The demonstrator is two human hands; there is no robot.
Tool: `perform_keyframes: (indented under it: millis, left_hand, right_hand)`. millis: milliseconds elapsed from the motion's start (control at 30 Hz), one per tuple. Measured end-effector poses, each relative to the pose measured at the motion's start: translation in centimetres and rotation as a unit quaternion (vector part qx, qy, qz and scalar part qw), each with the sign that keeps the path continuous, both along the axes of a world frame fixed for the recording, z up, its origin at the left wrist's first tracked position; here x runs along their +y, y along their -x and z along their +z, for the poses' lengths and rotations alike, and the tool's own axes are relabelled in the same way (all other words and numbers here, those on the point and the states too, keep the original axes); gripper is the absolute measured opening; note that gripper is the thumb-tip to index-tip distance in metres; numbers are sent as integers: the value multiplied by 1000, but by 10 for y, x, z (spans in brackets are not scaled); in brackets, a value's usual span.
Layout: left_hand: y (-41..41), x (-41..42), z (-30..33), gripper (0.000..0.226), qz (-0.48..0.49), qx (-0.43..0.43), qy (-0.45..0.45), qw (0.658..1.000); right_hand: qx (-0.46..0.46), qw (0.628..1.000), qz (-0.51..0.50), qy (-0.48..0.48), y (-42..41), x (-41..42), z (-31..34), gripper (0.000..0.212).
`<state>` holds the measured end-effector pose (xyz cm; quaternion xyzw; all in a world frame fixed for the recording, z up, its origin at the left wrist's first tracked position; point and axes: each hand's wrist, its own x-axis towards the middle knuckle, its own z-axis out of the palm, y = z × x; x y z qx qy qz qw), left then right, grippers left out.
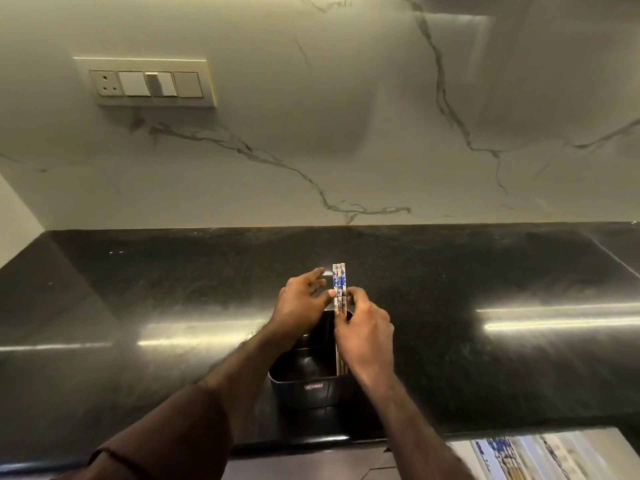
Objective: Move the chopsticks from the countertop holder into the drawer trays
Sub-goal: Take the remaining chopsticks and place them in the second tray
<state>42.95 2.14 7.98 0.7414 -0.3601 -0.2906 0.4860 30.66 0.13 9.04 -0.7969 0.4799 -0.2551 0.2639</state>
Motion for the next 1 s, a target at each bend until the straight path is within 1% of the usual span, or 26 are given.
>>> perform_keyframes:
  millis: [67,100,167,200,300,467,667,767,867,933,1000]
  left_hand:
    - [-4,-7,-2,59,-13,86,27,996]
    - [-5,-10,-3,55,-20,118,43,992]
    - [-8,-14,-6,41,-34,159,72,984]
    - [-10,-16,-6,35,-39,166,82,982]
    - [-12,-19,-8,25,-37,169,88,981]
    - [-15,-23,-9,22,-23,173,89,981]
    - [-14,-20,-7,20,2,225,112,968]
    - [-16,-15,3,19,8,241,123,963]
    - [-21,-8,23,20,-4,234,135,963]
    - [-27,-3,43,23,-14,226,144,963]
    - [-33,1,63,23,-23,210,154,965]
  right_hand:
    - [6,1000,2,-12,-3,-3,0,37]
    - [9,1000,2,-13,-5,-5,0,37]
    - [8,1000,1,-20,-8,-9,-2,36]
    - [5,1000,0,-24,-9,-11,-3,35]
    - [3,999,1,-34,-12,-17,-6,32]
    - [12,999,-2,-50,-13,-23,-7,25]
    - [20,999,8,-46,-12,-31,-7,13]
    - [18,997,45,-64,-12,-33,-5,7]
    - [10,989,102,-106,-12,-35,1,12]
    - [-15,983,132,-125,-12,-35,7,15]
    - [-54,978,148,-138,-12,-33,15,11]
